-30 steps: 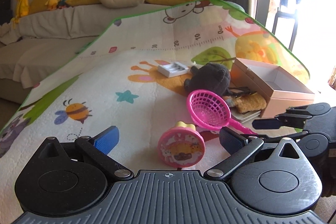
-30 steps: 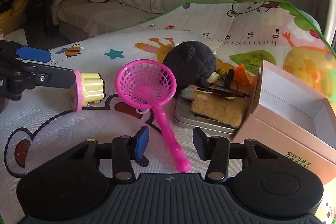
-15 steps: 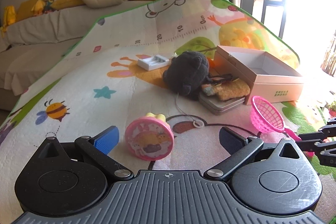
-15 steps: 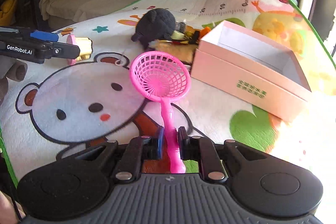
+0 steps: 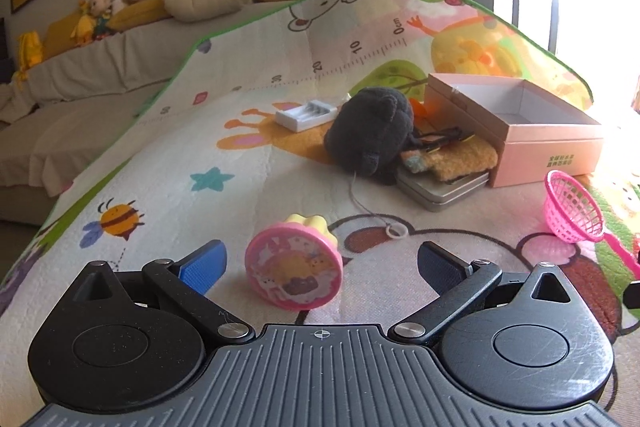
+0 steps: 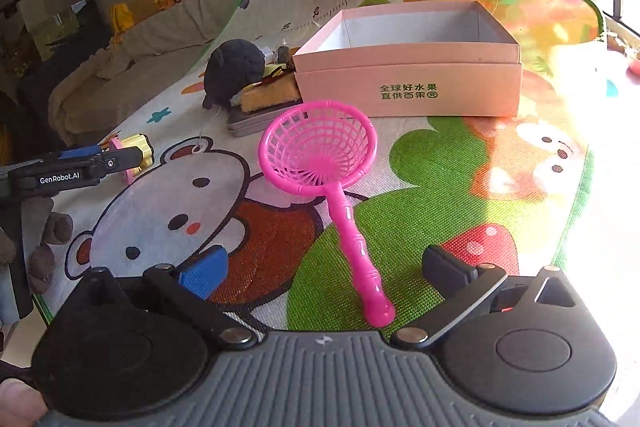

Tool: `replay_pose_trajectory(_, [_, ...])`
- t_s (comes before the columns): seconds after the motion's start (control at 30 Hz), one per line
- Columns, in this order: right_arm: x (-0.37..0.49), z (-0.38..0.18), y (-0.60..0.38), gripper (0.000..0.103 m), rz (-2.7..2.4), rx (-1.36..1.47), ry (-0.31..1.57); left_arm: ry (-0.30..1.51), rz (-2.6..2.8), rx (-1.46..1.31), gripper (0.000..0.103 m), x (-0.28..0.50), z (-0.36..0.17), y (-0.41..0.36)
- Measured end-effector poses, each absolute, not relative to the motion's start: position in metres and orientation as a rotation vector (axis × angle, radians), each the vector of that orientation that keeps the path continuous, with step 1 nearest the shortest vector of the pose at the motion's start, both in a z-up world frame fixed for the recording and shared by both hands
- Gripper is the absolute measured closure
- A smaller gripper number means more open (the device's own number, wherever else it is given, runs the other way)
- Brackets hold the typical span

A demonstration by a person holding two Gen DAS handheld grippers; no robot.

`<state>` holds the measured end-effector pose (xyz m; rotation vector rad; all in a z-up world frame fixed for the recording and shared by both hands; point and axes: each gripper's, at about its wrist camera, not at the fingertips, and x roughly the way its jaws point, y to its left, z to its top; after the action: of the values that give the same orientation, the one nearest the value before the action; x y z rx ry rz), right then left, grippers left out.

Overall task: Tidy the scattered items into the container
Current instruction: 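Move the left gripper to the yellow-and-pink cup toy and grasp it, then lift the cup toy with the left gripper while the right gripper grasps the pink net scoop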

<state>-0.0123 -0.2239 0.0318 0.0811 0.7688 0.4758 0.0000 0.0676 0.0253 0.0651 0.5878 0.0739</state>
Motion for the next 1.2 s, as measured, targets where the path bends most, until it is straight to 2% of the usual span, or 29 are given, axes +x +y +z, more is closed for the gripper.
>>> replay_pose_trajectory(0.27, [-0.020,0.032,-0.227,0.000,0.488,0.122,0.750,0.624,0.084,-0.045,0.000,0.013,0.016,0.087])
replay_pose_trajectory(0.33, [-0.021,0.031,-0.224,0.000,0.499,0.083,0.746,0.630,0.077,-0.041,0.004,0.015,0.014,0.087])
replay_pose_trajectory(0.4, [-0.022,0.031,-0.222,0.000,0.499,0.057,0.742,0.641,0.068,-0.024,0.035,0.016,0.013,0.085])
replay_pose_trajectory(0.5, [-0.023,0.031,-0.220,0.000,0.501,0.041,0.738,0.653,0.052,-0.025,0.042,0.017,0.014,0.086])
replay_pose_trajectory(0.9, [-0.026,0.041,-0.218,0.000,0.489,-0.024,0.662,0.707,-0.115,0.170,0.043,-0.010,0.032,0.037])
replay_pose_trajectory(1.2, [-0.030,0.046,-0.215,0.000,0.479,-0.085,0.615,0.705,-0.171,0.115,0.040,-0.033,0.027,0.037])
